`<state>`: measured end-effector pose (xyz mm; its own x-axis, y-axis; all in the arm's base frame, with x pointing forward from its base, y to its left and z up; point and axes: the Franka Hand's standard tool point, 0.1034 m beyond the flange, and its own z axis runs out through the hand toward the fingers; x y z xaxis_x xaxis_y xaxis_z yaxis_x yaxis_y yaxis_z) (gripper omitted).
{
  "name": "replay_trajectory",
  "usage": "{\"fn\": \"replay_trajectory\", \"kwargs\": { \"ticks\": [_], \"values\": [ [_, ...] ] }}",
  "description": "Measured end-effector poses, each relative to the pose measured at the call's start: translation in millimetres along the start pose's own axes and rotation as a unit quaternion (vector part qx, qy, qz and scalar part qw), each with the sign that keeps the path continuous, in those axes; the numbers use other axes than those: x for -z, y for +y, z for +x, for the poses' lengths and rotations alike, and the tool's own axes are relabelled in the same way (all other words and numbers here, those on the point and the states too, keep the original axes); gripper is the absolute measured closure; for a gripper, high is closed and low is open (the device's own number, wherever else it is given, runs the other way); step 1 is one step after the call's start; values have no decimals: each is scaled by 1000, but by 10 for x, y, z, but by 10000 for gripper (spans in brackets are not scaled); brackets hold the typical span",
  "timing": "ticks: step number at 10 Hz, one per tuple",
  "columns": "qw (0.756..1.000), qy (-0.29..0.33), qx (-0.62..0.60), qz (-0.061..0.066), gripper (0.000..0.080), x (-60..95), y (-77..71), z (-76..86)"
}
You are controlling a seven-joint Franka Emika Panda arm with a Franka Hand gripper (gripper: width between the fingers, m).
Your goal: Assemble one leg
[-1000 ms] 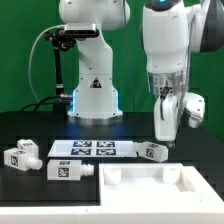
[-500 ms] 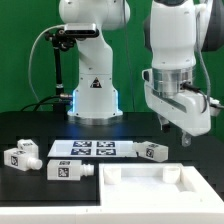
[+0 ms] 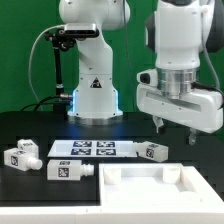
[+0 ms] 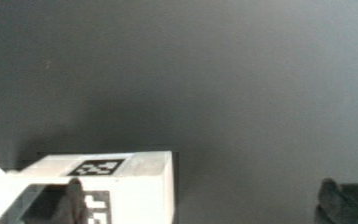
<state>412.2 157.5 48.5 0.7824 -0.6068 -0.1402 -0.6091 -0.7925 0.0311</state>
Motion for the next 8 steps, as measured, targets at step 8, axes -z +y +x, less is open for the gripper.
{"fn": "replay_trajectory", "kwargs": {
  "ticks": [8],
  "values": [
    [932, 20, 363, -16, 151, -3, -23, -36]
  ]
}}
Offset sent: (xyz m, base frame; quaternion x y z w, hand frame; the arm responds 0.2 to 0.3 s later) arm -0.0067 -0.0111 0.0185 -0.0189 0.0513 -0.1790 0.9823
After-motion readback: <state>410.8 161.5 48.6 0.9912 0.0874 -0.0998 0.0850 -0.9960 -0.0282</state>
